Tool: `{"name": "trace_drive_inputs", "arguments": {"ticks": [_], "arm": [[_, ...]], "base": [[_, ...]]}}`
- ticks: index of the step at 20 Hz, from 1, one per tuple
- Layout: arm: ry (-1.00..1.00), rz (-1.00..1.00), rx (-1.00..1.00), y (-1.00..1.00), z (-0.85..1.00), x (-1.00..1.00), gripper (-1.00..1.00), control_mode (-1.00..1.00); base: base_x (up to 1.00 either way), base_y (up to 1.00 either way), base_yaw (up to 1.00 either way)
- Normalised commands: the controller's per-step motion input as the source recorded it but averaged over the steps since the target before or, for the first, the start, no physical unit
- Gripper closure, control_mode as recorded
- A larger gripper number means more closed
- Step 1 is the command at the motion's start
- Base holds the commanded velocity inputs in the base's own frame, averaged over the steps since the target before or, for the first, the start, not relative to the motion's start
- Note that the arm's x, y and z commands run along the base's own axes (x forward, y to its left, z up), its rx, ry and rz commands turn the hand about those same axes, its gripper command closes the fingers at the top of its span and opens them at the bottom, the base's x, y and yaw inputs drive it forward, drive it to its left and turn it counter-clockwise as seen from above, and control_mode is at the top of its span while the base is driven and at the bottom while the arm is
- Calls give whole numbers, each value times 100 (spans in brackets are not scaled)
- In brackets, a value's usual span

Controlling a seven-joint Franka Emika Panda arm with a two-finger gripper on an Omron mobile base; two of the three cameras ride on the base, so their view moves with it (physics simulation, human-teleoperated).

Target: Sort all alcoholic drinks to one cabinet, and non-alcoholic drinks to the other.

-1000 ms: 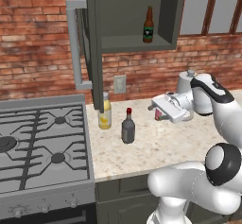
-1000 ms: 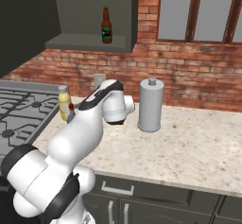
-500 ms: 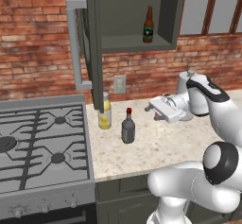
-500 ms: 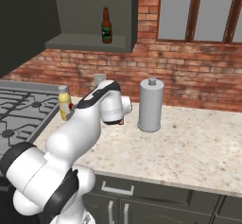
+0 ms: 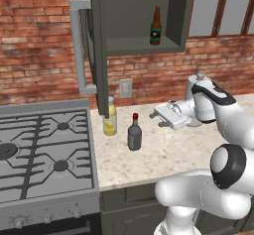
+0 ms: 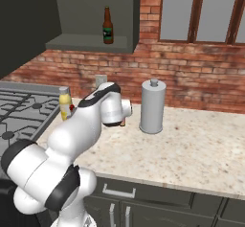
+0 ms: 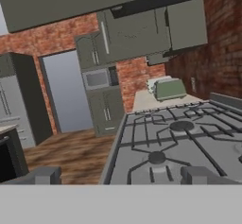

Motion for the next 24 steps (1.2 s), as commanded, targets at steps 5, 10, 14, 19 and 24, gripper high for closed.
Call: {"name": "trace_drive_inputs", "arguments": {"ticks": [5,10,14,19,24], "arm": [[0,0,0,0,-5,13,-100,-100],[0,0,0,0,-6,13,-100,-100],[0,0,0,0,-3,11,-100,-100],[0,0,0,1,-3,11,-100,-100],[0,0,0,4,-6,9,-100,-100]], "base": [[0,0,0],[0,0,0],[0,0,0],[0,0,0],[0,0,0]]}}
